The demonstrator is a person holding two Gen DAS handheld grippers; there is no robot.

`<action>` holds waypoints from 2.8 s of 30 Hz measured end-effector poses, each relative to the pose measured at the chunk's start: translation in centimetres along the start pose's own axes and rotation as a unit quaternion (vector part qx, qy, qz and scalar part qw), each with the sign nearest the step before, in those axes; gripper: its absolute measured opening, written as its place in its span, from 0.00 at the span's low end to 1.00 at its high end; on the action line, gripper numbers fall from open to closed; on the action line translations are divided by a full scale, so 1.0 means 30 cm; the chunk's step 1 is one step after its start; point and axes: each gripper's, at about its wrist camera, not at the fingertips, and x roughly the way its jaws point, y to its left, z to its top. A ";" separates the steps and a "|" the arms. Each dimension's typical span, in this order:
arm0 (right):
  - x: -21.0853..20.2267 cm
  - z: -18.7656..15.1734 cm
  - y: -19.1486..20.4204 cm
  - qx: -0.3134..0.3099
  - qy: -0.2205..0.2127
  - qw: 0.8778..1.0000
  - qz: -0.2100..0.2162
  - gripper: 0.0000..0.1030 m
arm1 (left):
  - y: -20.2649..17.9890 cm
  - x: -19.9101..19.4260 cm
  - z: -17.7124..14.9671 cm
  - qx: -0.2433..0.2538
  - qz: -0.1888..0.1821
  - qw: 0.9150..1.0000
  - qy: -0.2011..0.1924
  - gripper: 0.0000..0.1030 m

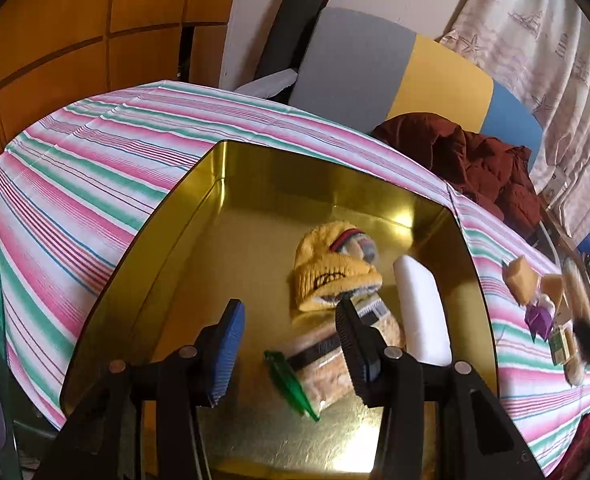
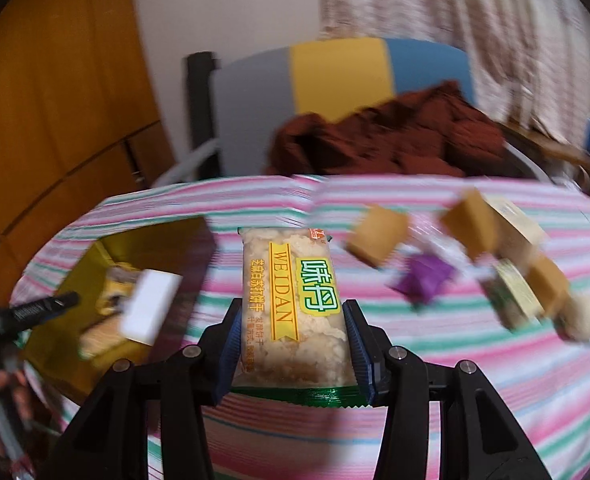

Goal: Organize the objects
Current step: 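Carry the WEIDAN pack into the gold tray and open the right tool, then move the right tool to the small green-and-white box and grasp it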

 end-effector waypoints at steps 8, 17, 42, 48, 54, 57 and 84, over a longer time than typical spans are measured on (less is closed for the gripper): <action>0.186 0.150 0.283 -0.065 0.056 0.993 0.080 0.47 | 0.018 -0.030 -0.026 0.005 -0.008 1.000 -0.004 0.46; 0.431 0.185 0.484 -0.105 0.141 0.982 0.062 0.47 | 0.065 -0.056 -0.032 -0.007 -0.014 1.000 -0.013 0.46; 0.442 0.164 0.508 -0.076 0.138 0.985 0.074 0.65 | 0.018 -0.087 -0.057 0.004 -0.010 1.000 -0.017 0.46; 0.305 0.163 0.440 -0.064 0.106 0.989 0.086 0.67 | -0.018 -0.092 -0.072 0.015 -0.009 1.000 -0.016 0.46; 0.205 0.151 0.314 -0.041 0.078 0.994 0.062 0.68 | -0.082 -0.100 -0.087 0.035 -0.019 0.999 -0.013 0.46; 0.165 0.133 0.229 -0.025 0.068 0.997 0.040 0.68 | -0.113 -0.110 -0.095 0.042 -0.030 0.999 -0.014 0.46; 0.009 -0.079 -0.673 0.102 0.047 0.979 -0.172 0.55 | -0.538 -0.159 -0.251 0.195 -0.101 0.975 0.018 0.46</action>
